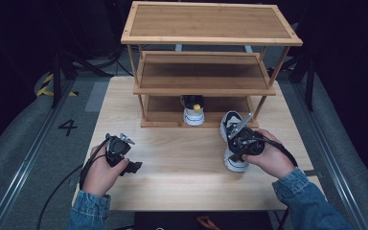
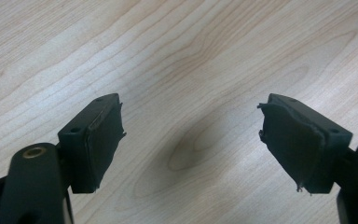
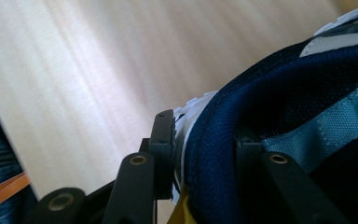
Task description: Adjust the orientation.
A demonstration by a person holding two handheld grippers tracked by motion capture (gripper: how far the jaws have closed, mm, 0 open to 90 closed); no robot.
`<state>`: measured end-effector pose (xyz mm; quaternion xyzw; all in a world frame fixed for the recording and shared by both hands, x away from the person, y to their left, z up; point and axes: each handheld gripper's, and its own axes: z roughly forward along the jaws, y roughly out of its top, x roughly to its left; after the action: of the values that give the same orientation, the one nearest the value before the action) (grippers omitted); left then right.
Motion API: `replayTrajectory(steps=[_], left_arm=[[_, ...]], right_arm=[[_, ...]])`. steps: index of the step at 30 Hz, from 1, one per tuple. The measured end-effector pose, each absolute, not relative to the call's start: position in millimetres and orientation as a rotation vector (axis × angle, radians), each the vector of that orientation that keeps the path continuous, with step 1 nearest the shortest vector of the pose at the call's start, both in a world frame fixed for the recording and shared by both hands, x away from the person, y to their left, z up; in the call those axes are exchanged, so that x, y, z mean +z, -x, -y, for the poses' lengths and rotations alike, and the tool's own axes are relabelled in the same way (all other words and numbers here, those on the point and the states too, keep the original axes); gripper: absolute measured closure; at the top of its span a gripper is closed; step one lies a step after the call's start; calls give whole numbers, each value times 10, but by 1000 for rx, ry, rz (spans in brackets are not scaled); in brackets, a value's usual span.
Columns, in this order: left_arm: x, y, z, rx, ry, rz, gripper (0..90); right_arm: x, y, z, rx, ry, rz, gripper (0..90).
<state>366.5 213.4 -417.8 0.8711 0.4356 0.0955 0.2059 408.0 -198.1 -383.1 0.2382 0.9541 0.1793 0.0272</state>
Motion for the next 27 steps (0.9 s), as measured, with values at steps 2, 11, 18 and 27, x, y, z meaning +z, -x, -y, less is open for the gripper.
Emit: replayTrajectory(steps=[2,11,18,27], left_arm=[[-4182,-3665,-2149,263,-2414,-1241,216],[-4184,-3693,-2207,256,-2399,-1246,215],[-4181,-3699,-2214,253,-2396,-1243,216],[-4188,-3702,-2230,252,-2390,-1247,216]], right_arm=[[-3810,-4167,1971,544,-724,-2941,689],[-3744,-4562,1879,511,-701,-2939,688],[-3779,-4809,1805,490,-640,-2943,687],[-3879,-4989,1744,494,-592,-2952,684]])
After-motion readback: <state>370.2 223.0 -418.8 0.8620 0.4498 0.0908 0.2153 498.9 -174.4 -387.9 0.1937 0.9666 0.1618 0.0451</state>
